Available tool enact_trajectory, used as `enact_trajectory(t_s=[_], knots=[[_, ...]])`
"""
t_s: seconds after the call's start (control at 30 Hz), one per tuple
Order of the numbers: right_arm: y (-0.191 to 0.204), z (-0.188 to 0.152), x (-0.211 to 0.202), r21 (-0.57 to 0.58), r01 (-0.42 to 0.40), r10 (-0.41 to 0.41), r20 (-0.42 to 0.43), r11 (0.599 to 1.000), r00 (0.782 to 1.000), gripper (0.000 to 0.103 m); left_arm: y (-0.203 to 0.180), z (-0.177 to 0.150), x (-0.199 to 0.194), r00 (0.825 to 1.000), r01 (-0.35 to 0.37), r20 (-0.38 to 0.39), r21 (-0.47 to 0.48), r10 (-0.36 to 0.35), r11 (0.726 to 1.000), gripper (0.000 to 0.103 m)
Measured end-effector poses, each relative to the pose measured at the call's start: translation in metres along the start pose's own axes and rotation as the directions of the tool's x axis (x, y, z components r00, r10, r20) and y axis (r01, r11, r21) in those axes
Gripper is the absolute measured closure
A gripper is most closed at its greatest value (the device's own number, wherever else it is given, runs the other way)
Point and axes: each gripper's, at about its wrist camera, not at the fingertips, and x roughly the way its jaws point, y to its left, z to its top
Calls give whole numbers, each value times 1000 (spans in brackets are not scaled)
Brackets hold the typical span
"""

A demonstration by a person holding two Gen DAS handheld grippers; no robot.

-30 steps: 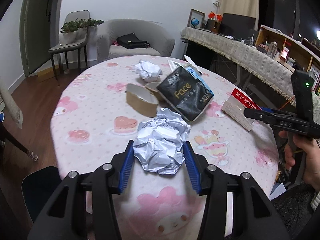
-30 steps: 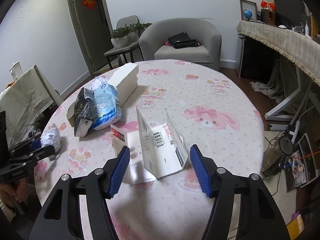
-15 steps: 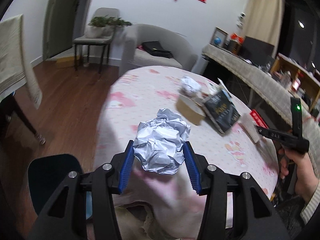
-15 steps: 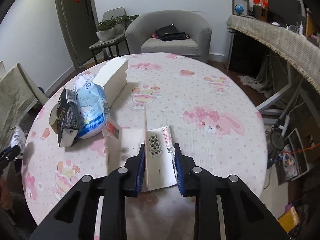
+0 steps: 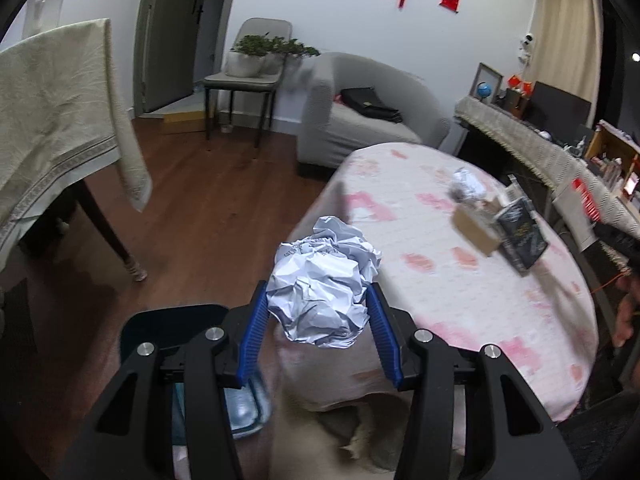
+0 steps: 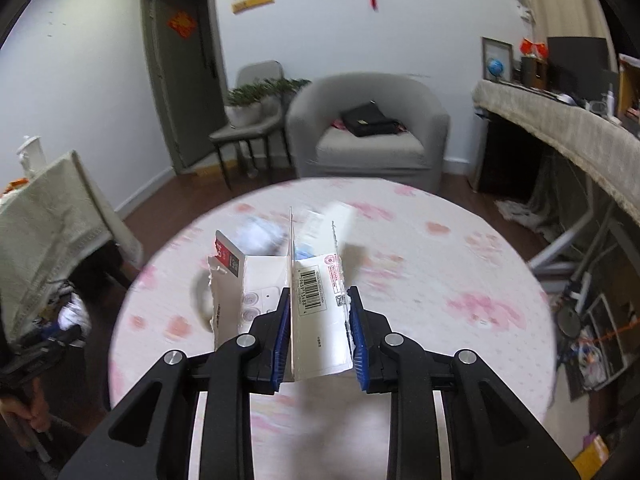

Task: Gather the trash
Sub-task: 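Carry the foil ball over the teal bin and open the left gripper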

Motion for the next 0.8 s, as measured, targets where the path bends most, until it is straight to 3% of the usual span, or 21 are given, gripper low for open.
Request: enact_trajectory(t_s=[0.3, 0.57, 0.8], knots=[[91, 4, 23, -95, -159, 157, -24, 983, 987, 76, 53, -10, 1, 993, -107, -46, -30, 106, 994, 52], [170, -5, 43, -164, -259, 249, -79, 952, 965, 76, 97, -24, 16, 983, -139, -133, -108, 124, 984, 52], [228, -17, 69, -198, -330, 301, -162, 923, 940, 76, 129, -51, 39, 954, -182, -261, -121, 145, 976, 52]])
